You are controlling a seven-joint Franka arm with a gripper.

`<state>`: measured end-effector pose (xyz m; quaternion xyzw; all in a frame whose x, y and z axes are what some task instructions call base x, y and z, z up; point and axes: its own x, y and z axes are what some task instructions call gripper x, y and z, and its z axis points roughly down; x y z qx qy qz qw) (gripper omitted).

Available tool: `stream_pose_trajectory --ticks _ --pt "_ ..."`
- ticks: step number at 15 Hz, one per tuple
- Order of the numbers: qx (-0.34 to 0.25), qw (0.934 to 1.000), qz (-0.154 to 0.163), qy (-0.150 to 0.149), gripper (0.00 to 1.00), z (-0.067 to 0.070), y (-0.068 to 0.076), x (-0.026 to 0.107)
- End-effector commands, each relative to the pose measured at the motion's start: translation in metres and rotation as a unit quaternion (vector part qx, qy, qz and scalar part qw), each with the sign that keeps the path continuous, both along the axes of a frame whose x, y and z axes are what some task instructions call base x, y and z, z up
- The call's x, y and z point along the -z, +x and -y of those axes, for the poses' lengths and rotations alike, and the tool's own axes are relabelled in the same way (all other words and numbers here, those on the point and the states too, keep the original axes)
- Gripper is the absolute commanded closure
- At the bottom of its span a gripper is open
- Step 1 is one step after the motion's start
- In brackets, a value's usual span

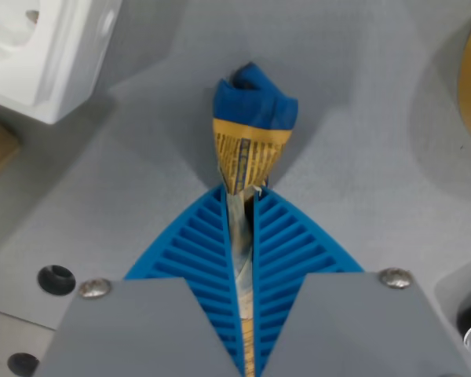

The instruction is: Pick up the blue bag

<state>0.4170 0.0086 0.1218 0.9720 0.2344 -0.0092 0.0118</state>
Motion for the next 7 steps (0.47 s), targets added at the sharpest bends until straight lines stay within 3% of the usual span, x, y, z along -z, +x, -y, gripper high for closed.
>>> stream_pose_trajectory --ticks 1,7 --pt "-0.008 0.9993 0.034 -0.015 1.00 0.004 -0.005 -0.006" --pt "-0.010 0.9995 0.026 -0.013 1.00 0.008 -0.015 -0.036"
